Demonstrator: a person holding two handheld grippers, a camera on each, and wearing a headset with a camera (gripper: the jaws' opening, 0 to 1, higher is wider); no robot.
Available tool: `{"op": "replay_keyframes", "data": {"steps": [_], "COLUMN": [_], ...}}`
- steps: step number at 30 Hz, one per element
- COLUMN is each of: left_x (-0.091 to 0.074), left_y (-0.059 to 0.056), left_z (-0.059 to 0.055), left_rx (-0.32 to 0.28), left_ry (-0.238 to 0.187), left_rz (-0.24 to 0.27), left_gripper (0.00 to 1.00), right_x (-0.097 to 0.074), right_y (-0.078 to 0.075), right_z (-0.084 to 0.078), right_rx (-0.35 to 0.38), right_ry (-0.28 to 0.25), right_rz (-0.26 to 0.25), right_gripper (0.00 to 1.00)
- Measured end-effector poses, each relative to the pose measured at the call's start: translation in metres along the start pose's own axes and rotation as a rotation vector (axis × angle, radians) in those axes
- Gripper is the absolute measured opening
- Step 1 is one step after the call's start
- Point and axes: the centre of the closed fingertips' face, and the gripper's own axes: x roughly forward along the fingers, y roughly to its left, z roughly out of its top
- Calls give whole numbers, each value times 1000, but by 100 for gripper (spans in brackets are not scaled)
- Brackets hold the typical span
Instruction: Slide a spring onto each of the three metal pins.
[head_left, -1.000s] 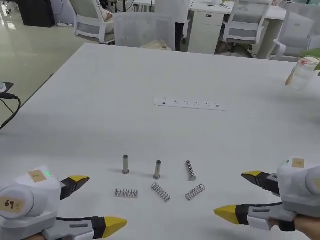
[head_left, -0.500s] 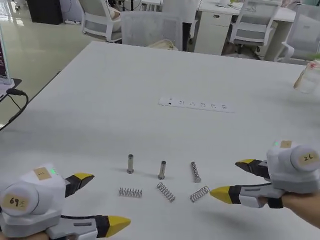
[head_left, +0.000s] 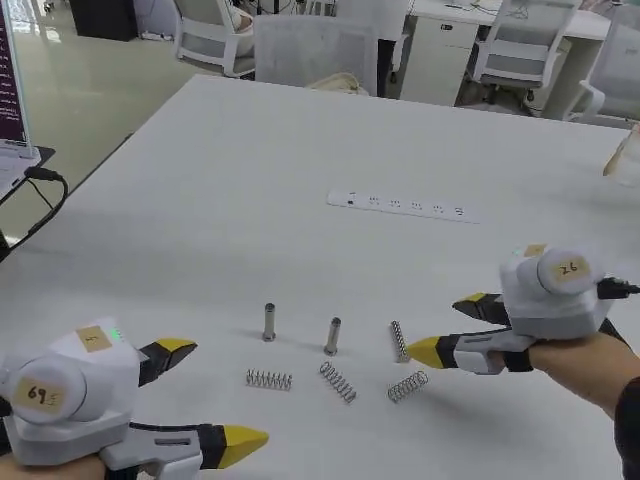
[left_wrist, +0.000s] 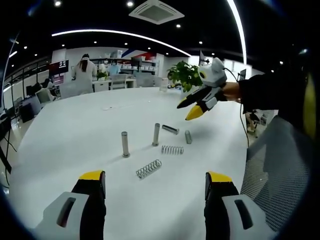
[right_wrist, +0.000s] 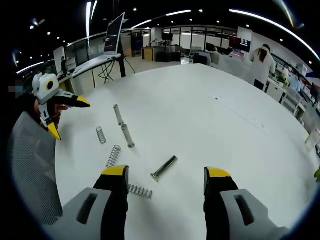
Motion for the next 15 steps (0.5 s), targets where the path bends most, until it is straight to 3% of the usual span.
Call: {"op": "replay_keyframes", "data": {"steps": [15], "left_x": [1], "left_y": [-1], "left_z": [2], "left_rx": [-6], "left_ry": [-7], "left_rz": [0], "left_gripper": [78], "right_x": [29], "right_y": [-5], "right_z": [2], "right_rx": [21], "right_ry": [107], "right_rz": [-13], "right_gripper": [41]}}
